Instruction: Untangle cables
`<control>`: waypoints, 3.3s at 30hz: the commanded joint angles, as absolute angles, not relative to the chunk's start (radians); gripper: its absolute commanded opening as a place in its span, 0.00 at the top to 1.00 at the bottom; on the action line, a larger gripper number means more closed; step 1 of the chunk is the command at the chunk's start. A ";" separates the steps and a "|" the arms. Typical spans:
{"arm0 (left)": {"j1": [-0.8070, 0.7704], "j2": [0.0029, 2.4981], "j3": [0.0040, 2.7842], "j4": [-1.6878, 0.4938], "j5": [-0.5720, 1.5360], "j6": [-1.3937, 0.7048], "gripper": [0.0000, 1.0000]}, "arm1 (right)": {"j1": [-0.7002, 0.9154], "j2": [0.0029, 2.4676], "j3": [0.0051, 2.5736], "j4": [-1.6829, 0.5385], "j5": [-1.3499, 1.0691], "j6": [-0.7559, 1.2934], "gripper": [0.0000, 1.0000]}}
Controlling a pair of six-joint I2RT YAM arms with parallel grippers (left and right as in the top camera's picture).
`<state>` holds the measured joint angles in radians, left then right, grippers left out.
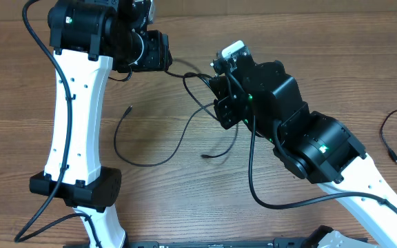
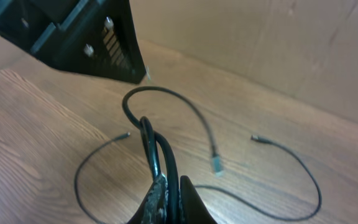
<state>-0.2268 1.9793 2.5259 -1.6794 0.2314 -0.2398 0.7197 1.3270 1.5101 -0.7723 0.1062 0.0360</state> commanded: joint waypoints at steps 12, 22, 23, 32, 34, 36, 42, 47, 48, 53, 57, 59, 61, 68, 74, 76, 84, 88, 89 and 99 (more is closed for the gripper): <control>-0.232 1.975 2.493 -1.689 0.525 -0.418 0.64 | 0.719 1.321 1.526 -0.786 0.183 -0.075 0.96; -0.238 1.975 2.453 -1.689 0.581 -0.480 0.71 | 0.719 1.349 1.525 -0.781 0.195 -0.328 0.96; -0.241 1.975 2.453 -1.689 0.591 -0.480 0.71 | 0.719 1.353 1.525 -0.770 0.208 -0.331 0.96; -0.297 1.975 2.434 -1.689 0.603 -0.480 0.73 | 0.719 1.370 1.525 -0.658 0.254 -0.417 0.96; -0.301 1.975 2.416 -1.689 0.603 -0.480 0.74 | 0.720 1.370 1.525 -0.646 0.249 -0.416 0.96; -0.300 1.975 2.394 -1.689 0.601 -0.496 0.74 | 0.725 1.370 1.525 -0.644 0.250 -0.416 0.96; -0.278 1.975 2.309 -1.666 0.585 -0.516 0.76 | 0.724 1.370 1.525 -0.645 0.250 -0.412 0.96; -0.268 1.975 2.289 -1.613 0.577 -0.520 0.81 | 0.725 1.370 1.525 -0.652 0.185 -0.389 0.96; -0.268 1.975 2.289 -1.593 0.577 -0.520 0.81 | 0.725 1.370 1.525 -0.657 0.141 -0.389 0.96; -0.269 1.975 2.290 -1.516 0.577 -0.500 0.79 | 0.725 1.370 1.525 -0.659 -0.023 -0.296 0.96; -0.269 1.975 2.289 -1.488 0.576 -0.474 0.78 | 0.725 1.370 1.526 -0.659 -0.117 -0.228 0.96; -0.269 1.975 2.290 -1.478 0.575 -0.467 0.78 | 0.725 1.369 1.526 -0.655 -0.146 -0.181 0.96; -0.270 1.975 2.289 -1.473 0.572 -0.467 0.78 | 0.724 1.369 1.526 -0.643 -0.189 -0.134 0.96; -0.270 1.975 2.289 -1.465 0.566 -0.448 0.77 | 0.724 1.367 1.527 -0.601 -0.241 -0.081 0.96; -0.270 1.975 2.289 -1.466 0.564 -0.448 0.69 | 0.724 1.365 1.527 -0.606 -0.241 -0.083 0.96; -0.270 1.975 2.289 -1.467 0.552 -0.449 0.66 | 0.724 1.360 1.527 -0.606 -0.240 -0.088 0.96; -0.270 1.975 2.289 -1.478 0.524 -0.448 0.56 | 0.724 1.340 1.527 -0.606 -0.119 -0.112 0.96; -0.269 1.975 2.289 -1.498 0.523 -0.447 0.55 | 0.724 1.339 1.527 -0.606 0.003 -0.113 0.96; -0.269 1.975 2.289 -1.500 0.524 -0.445 0.55 | 0.724 1.339 1.527 -0.606 0.030 -0.120 0.96; -0.269 1.975 2.289 -1.511 0.521 -0.445 0.55 | 0.724 1.339 1.527 -0.580 0.254 -0.166 0.96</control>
